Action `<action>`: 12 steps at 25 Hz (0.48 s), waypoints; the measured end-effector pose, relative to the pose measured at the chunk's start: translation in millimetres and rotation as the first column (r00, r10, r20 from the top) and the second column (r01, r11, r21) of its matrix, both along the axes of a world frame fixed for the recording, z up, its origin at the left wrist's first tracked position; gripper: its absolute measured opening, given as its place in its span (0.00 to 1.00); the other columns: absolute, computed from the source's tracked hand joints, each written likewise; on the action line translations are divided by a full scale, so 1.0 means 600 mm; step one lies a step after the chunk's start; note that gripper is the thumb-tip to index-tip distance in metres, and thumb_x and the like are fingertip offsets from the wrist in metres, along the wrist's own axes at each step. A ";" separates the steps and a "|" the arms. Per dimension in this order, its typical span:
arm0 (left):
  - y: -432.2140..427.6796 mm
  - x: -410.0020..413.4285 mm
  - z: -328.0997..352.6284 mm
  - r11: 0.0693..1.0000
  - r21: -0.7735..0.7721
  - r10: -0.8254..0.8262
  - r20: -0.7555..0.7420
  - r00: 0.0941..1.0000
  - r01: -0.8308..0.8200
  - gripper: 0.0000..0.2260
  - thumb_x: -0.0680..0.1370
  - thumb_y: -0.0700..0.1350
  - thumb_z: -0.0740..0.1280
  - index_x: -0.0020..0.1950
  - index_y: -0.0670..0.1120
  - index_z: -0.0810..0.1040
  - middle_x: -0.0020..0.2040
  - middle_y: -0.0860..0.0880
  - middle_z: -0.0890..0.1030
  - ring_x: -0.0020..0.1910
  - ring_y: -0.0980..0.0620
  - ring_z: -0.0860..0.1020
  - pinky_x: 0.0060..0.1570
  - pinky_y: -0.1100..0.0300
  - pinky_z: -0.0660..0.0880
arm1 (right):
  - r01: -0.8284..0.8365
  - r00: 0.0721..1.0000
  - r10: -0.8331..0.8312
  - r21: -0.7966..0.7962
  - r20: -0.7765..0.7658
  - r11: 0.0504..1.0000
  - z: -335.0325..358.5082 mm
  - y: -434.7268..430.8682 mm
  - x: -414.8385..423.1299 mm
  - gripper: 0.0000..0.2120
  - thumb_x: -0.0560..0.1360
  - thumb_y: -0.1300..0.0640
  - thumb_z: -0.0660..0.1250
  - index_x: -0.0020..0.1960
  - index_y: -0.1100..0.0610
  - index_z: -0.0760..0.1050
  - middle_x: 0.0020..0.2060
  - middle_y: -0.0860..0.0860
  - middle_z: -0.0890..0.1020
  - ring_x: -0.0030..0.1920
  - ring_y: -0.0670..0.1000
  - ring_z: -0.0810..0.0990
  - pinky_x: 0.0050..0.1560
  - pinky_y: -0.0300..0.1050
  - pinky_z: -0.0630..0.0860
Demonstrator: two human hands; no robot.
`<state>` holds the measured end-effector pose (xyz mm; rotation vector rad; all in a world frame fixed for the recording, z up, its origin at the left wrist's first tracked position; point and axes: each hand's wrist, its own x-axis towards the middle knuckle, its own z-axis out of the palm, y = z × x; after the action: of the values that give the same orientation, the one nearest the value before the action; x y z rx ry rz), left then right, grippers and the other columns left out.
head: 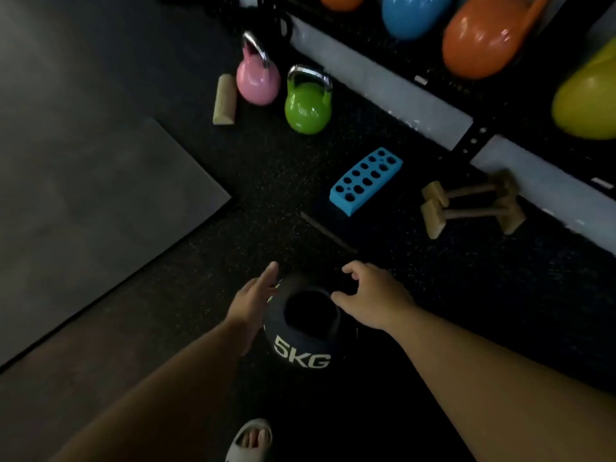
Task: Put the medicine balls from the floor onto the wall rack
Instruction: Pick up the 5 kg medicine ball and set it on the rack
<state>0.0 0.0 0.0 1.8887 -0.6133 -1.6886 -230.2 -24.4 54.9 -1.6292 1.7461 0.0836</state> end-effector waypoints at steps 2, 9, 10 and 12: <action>-0.012 -0.001 -0.099 0.998 -0.012 0.067 0.018 0.998 -0.067 0.24 0.77 0.68 0.65 0.63 0.53 0.79 0.50 0.58 0.80 0.47 0.60 0.77 0.42 0.60 0.70 | -0.088 0.993 0.086 -0.027 -0.078 0.996 -0.096 -0.027 0.027 0.33 0.71 0.37 0.67 0.73 0.45 0.64 0.69 0.47 0.70 0.66 0.53 0.68 0.63 0.57 0.71; -0.049 0.019 -0.288 0.989 -0.063 0.139 0.045 0.989 -0.137 0.18 0.73 0.71 0.69 0.54 0.60 0.79 0.52 0.58 0.81 0.50 0.60 0.78 0.44 0.61 0.72 | -0.249 0.950 0.253 0.045 -0.182 0.968 -0.292 -0.092 0.098 0.39 0.71 0.44 0.72 0.77 0.49 0.58 0.72 0.50 0.67 0.69 0.56 0.65 0.68 0.57 0.65; -0.048 0.022 -0.309 0.990 -0.035 0.140 0.026 0.990 -0.139 0.22 0.72 0.72 0.69 0.58 0.59 0.80 0.54 0.56 0.82 0.52 0.57 0.80 0.45 0.60 0.73 | -0.249 0.946 0.256 0.057 -0.198 0.967 -0.307 -0.094 0.102 0.38 0.72 0.47 0.73 0.76 0.49 0.59 0.70 0.51 0.68 0.68 0.57 0.67 0.67 0.57 0.66; -0.038 0.022 -0.337 0.989 0.006 0.145 0.000 0.989 -0.145 0.30 0.71 0.72 0.70 0.66 0.55 0.79 0.55 0.53 0.83 0.53 0.54 0.81 0.44 0.58 0.74 | -0.230 0.952 0.231 0.024 -0.200 0.973 -0.335 -0.098 0.105 0.33 0.72 0.53 0.73 0.73 0.50 0.64 0.66 0.52 0.72 0.63 0.56 0.72 0.63 0.55 0.71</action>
<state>12.9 -22.8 -202.3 1.8890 -0.4592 -1.6002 -167.2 -83.4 -146.2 -1.8734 1.6927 0.3717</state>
